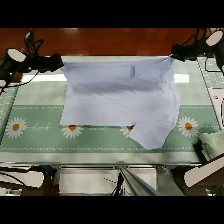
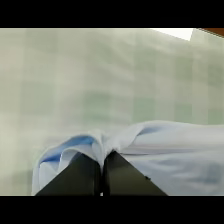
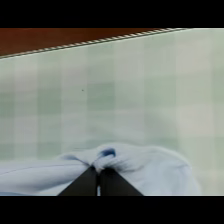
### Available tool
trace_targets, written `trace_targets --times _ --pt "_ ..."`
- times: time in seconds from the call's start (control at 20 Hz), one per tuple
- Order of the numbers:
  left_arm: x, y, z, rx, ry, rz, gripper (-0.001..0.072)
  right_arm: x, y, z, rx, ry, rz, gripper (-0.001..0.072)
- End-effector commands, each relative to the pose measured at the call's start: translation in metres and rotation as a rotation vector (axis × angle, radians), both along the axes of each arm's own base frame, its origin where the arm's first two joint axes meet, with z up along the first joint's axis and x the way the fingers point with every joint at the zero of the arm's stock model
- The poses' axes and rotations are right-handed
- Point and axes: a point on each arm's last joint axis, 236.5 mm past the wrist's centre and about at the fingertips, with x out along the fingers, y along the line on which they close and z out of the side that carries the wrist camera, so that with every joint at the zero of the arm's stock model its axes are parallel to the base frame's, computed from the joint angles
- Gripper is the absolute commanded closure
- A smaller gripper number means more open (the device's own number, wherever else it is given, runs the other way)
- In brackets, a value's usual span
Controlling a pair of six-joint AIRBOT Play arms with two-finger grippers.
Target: Fold the shirts.
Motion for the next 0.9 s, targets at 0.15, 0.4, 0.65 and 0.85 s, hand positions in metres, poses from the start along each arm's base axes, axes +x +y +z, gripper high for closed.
trace_targets --times 0.15,0.4,0.65,0.85 --pt "0.006 -0.012 -0.048 0.0 0.061 -0.007 0.0686 -0.006 0.007 -0.037 0.027 0.095 0.003 0.0679" --pt "-0.037 -0.015 -0.047 -0.037 0.239 -0.137 0.0686 -0.054 -0.008 -0.027 -0.09 0.245 0.063 0.0679" --pt "-0.069 -0.002 -0.058 -0.059 0.376 -0.181 0.0686 -0.093 0.0 -0.037 -0.062 0.412 0.096 0.0679" --pt "-0.07 -0.005 -0.063 -0.066 0.392 -0.185 0.0684 -0.1 0.003 -0.046 -0.03 0.468 0.067 0.0678"
